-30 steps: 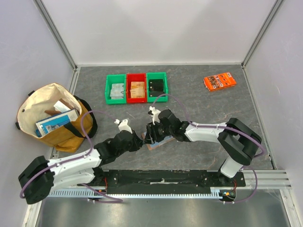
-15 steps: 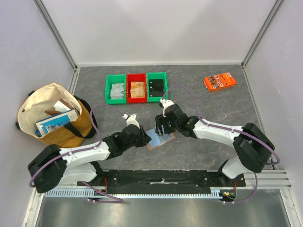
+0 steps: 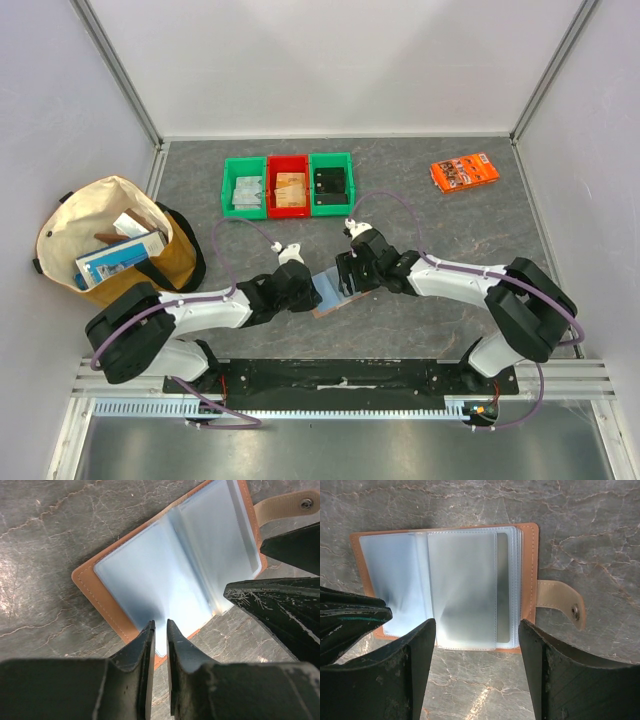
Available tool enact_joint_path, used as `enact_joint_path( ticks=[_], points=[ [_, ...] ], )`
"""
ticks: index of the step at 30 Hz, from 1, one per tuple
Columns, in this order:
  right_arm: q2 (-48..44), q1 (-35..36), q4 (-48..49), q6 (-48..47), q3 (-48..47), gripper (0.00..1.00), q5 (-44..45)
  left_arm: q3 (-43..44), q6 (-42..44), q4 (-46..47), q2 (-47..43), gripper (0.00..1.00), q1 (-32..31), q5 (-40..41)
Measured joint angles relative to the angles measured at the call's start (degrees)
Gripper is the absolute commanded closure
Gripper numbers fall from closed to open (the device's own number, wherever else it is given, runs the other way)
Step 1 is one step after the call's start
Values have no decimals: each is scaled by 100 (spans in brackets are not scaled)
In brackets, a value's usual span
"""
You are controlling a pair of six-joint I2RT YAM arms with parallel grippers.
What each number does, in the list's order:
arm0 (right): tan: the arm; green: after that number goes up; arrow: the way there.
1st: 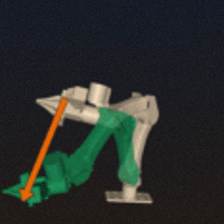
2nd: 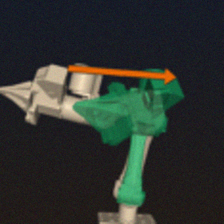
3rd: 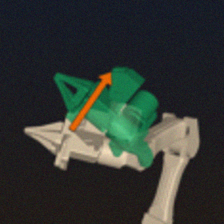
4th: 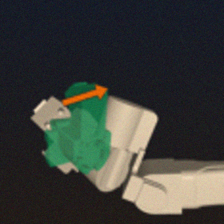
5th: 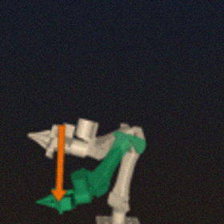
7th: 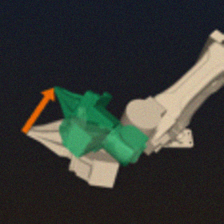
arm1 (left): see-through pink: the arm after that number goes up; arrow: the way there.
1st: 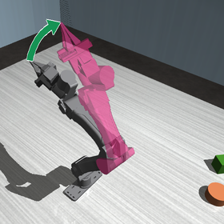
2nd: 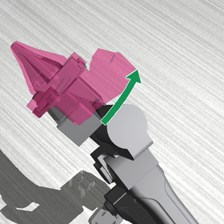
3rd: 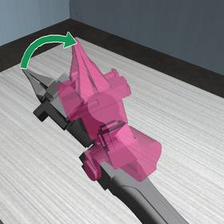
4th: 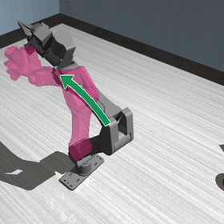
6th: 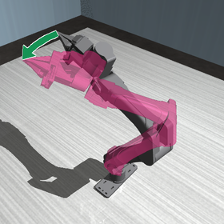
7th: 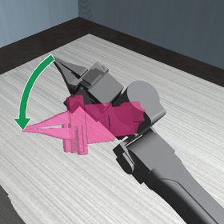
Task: Take the credit cards out of the card holder
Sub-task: Remove the credit card from the card holder.
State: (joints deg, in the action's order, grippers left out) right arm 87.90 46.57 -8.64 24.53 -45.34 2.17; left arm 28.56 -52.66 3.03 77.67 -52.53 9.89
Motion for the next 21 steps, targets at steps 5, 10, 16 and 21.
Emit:
enact_joint_path(
  ticks=[5, 10, 16, 21],
  points=[
    [68, 4, 7, 39, 44, 27, -74, 0, 0, 15, 28, 80, 0, 0],
    [74, 4, 17, 42, 46, 28, -116, 15, 0, 31, 59, 80, 0, -7],
    [74, 4, 20, 44, 44, 27, -142, 33, 0, 26, 74, 80, 0, -22],
    [66, 4, 15, 44, 44, 26, -149, 35, 0, 28, 83, 80, 0, -55]
  ],
)
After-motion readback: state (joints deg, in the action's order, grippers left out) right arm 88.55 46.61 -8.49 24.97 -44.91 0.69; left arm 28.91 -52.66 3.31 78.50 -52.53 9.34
